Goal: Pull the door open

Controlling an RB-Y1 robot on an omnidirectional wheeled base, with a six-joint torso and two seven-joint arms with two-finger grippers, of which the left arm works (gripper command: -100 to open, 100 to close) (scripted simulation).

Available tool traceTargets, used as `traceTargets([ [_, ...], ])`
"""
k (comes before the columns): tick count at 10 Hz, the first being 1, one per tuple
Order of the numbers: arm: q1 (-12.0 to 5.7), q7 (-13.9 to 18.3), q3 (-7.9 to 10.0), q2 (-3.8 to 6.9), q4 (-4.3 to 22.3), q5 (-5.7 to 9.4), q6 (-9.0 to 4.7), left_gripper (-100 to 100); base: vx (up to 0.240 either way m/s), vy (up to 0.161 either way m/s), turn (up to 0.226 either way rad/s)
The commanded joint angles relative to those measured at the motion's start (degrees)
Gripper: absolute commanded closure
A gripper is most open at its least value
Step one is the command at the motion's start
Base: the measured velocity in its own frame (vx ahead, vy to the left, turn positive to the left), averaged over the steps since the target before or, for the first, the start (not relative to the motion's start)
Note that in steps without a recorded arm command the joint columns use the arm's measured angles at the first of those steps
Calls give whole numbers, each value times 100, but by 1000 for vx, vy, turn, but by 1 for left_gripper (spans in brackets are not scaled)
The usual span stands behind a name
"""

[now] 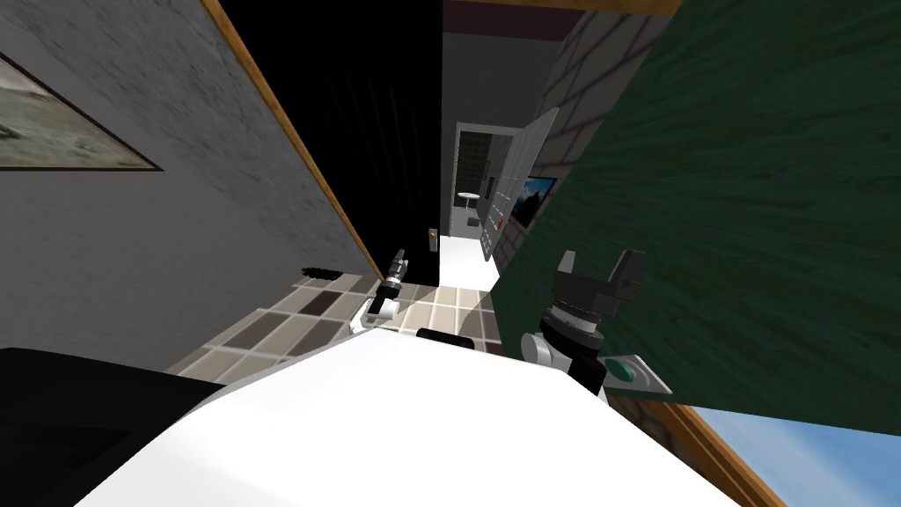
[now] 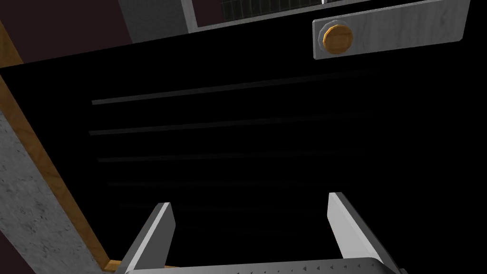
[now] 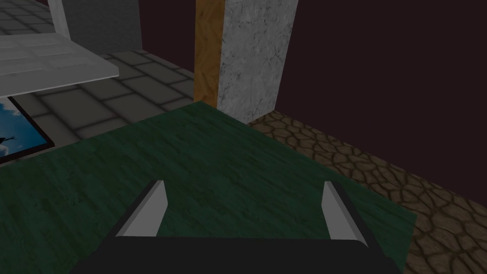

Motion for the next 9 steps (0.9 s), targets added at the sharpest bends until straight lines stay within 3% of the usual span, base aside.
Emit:
traceTargets([
  [1, -117, 17, 29, -5, 221, 21, 65, -100, 156, -12, -57],
  [9, -481, 107, 128, -79, 1083, 120, 369, -100, 161, -3, -54],
])
